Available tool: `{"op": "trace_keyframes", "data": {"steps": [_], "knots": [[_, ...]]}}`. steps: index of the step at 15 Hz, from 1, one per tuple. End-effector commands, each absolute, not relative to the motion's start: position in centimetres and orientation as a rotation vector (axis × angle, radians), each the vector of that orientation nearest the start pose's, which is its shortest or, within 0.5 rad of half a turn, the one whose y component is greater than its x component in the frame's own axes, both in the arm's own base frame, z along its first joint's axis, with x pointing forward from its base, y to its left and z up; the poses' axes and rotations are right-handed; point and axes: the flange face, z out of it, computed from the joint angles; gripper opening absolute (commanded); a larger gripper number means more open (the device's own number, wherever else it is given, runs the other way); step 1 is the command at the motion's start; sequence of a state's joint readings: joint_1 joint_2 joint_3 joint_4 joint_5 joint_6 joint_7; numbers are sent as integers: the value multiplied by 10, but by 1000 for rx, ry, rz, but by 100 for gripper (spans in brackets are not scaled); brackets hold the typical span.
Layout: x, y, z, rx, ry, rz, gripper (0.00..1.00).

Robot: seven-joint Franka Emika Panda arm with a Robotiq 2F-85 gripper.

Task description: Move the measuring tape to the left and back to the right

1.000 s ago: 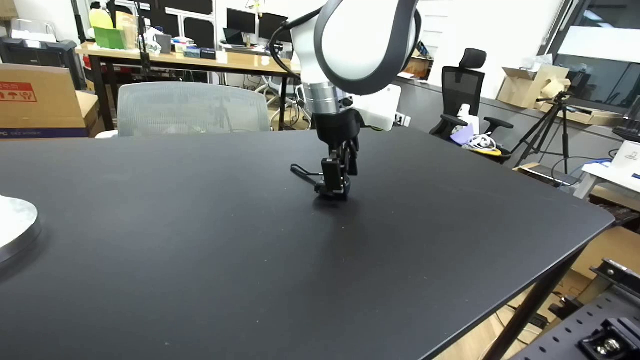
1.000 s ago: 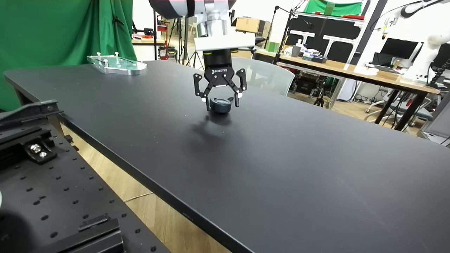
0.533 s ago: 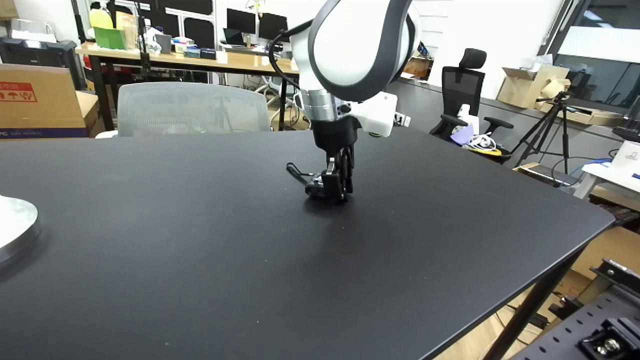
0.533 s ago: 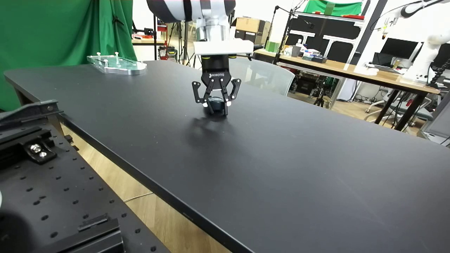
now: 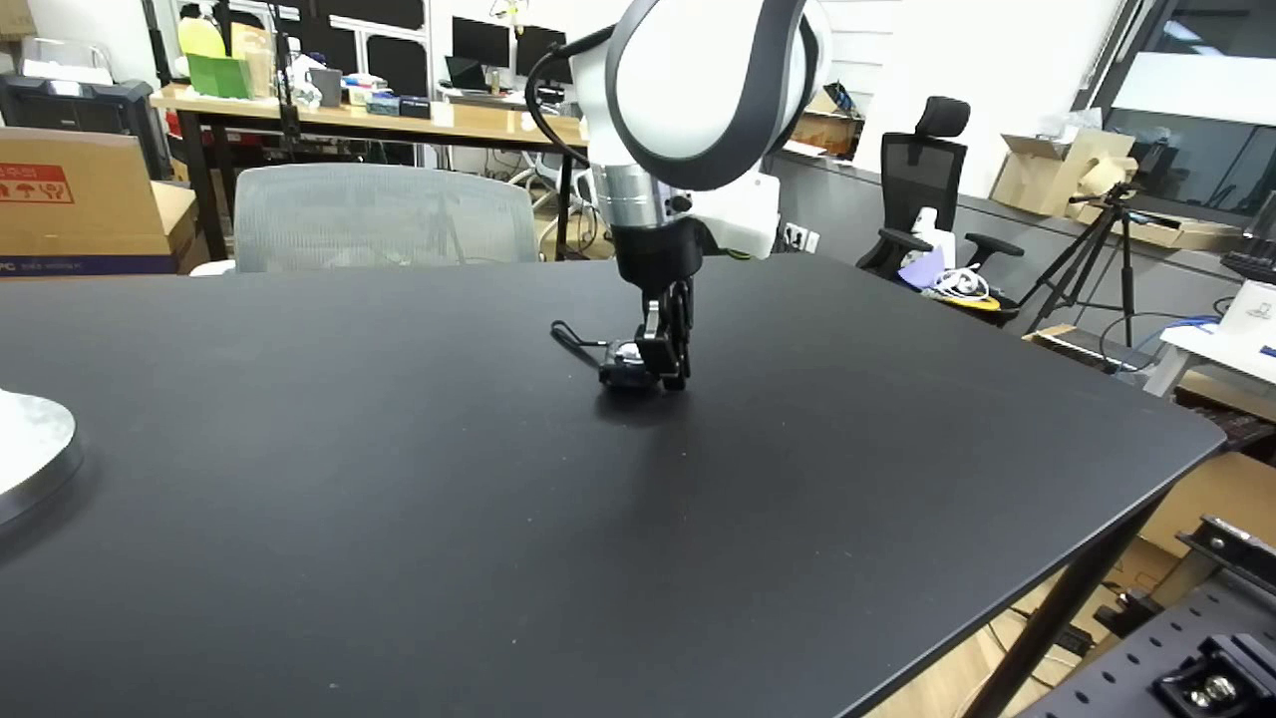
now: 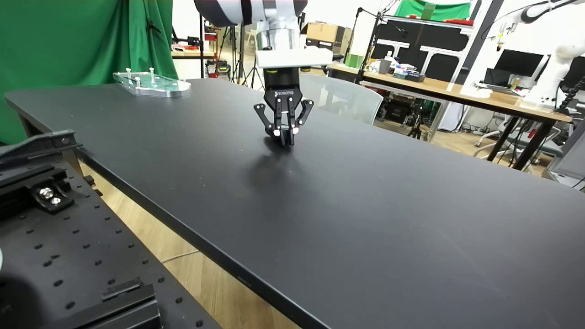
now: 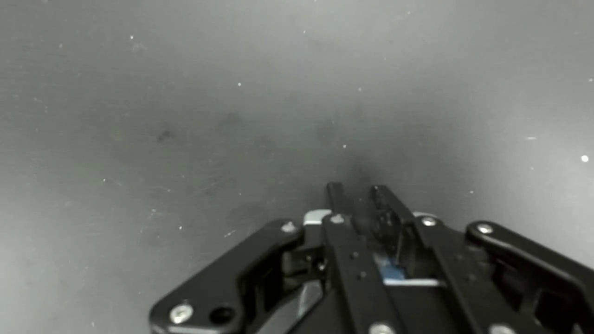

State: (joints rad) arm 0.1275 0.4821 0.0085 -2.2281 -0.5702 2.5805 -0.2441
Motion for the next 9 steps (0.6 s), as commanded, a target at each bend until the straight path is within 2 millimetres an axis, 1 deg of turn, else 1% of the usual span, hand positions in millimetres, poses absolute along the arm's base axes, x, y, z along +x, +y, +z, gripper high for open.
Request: {"op": "trace_keyframes", "data": {"steps": [1,2,4,7,8,9], "knots": [[523,89,161,-3044,-1512,210,54],[524,92,165,-3038,-1531,201,62],[526,95,170,-3022,-1562,185,74],[531,97,172,-2991,-1603,173,95],[533,97,170,-2977,-1609,173,99],[535,97,168,-2972,-1611,171,100]]}}
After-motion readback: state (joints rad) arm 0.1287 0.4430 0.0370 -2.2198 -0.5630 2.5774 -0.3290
